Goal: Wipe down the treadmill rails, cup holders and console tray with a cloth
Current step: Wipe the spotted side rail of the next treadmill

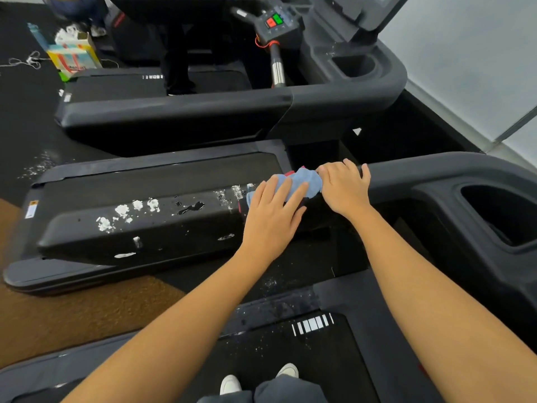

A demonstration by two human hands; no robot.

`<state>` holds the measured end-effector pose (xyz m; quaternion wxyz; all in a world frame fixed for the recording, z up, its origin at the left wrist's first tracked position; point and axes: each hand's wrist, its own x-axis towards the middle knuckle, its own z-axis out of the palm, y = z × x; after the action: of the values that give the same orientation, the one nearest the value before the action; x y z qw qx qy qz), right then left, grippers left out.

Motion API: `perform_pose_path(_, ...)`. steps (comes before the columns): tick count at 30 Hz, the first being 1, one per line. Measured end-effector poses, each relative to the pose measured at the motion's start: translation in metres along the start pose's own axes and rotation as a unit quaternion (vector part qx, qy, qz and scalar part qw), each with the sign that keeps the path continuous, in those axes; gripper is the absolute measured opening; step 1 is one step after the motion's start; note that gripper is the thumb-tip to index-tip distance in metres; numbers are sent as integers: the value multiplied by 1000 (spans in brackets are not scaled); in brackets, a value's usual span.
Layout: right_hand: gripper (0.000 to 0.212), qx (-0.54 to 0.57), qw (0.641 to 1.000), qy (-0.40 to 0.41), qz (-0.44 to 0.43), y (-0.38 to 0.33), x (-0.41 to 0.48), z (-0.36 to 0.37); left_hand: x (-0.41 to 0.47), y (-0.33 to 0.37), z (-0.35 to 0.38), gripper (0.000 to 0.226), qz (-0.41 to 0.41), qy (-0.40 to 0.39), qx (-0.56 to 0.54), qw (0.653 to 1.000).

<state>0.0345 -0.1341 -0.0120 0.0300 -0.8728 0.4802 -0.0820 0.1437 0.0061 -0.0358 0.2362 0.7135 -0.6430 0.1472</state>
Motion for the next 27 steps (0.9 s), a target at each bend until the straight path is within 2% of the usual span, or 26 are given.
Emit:
perform_pose_path(5,33,-17,1000,0,-2,1,4,4,18,3,6,43,-19,-22,13,999)
perform_pose_path(9,34,-14,1000,-10,6,2,7,3,37,4,3,48,-51,-73,-14,996)
perform_pose_path(18,37,11,999,28,16,1,3,3,-7,-13,2,47,27,-26,79,996)
perform_pose_path(27,39,16,998,46,26,-4,1,4,30,-6,-7,53,-75,-75,10,994)
